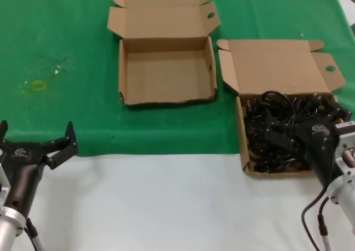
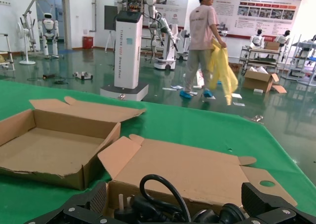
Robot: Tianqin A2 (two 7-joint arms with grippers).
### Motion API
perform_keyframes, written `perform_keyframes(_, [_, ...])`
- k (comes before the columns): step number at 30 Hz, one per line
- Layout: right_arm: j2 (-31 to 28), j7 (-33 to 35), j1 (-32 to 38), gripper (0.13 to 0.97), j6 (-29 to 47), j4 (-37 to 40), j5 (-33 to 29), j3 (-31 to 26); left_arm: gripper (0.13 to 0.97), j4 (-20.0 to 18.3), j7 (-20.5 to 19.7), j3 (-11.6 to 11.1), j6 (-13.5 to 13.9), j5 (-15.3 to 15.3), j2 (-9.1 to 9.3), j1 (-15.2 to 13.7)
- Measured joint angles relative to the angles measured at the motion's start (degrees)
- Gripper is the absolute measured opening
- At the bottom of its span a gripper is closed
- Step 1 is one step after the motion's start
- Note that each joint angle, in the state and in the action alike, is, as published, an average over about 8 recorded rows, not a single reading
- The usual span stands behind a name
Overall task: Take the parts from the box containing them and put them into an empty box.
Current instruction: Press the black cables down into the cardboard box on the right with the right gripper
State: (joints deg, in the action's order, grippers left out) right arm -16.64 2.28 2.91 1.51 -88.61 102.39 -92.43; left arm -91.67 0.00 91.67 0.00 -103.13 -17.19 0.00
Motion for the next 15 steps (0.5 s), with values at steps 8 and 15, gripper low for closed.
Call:
perform_keyframes(8, [0.0,0.0,0.0,0.966,0.0,0.0,0.0,0.0,0.966,0.0,0.0,0.0,0.0,0.0,0.00,0.0])
perform_keyframes(15, [0.0,0.0,0.0,0.966,0.0,0.0,0.0,0.0,0.966,0.0,0.0,0.0,0.0,0.0,0.00,0.0])
